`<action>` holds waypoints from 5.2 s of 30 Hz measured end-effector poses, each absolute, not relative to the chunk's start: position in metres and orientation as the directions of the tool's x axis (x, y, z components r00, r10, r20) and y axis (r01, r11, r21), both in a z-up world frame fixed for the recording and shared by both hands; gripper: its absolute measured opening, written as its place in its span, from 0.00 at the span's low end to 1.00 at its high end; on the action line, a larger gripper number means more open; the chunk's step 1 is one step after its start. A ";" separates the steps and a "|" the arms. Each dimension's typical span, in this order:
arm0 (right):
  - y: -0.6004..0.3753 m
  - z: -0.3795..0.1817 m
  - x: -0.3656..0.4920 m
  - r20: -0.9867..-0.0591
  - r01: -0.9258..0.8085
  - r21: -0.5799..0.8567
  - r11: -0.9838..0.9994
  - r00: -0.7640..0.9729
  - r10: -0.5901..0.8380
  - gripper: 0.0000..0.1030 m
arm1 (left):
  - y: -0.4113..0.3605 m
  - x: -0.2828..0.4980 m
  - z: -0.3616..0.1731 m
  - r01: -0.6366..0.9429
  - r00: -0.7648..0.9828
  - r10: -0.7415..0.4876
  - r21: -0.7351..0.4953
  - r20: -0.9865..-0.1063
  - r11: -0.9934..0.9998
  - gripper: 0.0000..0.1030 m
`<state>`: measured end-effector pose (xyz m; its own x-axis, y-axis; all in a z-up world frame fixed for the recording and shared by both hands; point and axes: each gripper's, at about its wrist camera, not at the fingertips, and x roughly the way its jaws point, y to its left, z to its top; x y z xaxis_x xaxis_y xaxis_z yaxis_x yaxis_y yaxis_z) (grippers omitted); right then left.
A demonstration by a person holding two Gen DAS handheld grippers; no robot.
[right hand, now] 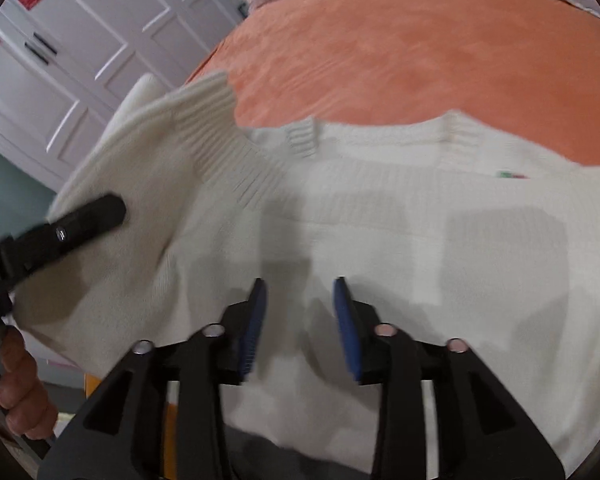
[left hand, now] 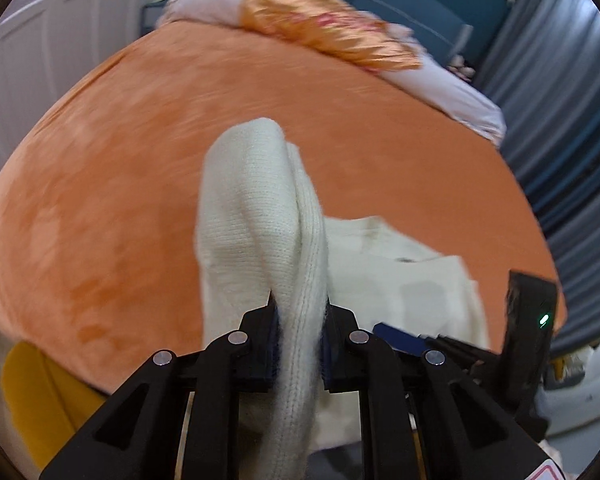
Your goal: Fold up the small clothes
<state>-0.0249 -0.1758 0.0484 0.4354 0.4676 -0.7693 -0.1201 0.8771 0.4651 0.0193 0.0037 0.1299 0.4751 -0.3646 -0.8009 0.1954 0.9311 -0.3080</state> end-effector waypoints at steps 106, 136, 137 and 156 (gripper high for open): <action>-0.351 0.091 -0.129 -0.766 0.136 0.427 0.894 0.580 0.278 0.22 | -0.095 -0.064 0.123 0.412 0.423 -0.257 -0.068 -0.869 0.909 0.53; -0.331 0.060 -0.050 -0.844 0.182 0.255 0.950 0.522 0.127 0.21 | -0.185 -0.054 0.072 0.447 0.467 -0.105 0.131 -0.878 0.885 0.72; -0.339 0.054 -0.048 -0.847 0.193 0.274 0.942 0.513 0.141 0.23 | -0.186 -0.055 0.072 0.445 0.467 -0.104 0.133 -0.878 0.885 0.73; -0.365 0.007 -0.024 -0.861 0.246 0.355 0.902 0.461 0.214 0.24 | -0.184 -0.049 0.064 0.405 0.469 -0.072 0.141 -0.880 0.904 0.86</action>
<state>-0.0236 -0.3648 0.0066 0.4608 0.2140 -0.8613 0.2457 0.9018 0.3555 -0.0487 -0.1836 0.0643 0.4685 -0.0724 -0.8805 0.4046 0.9035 0.1410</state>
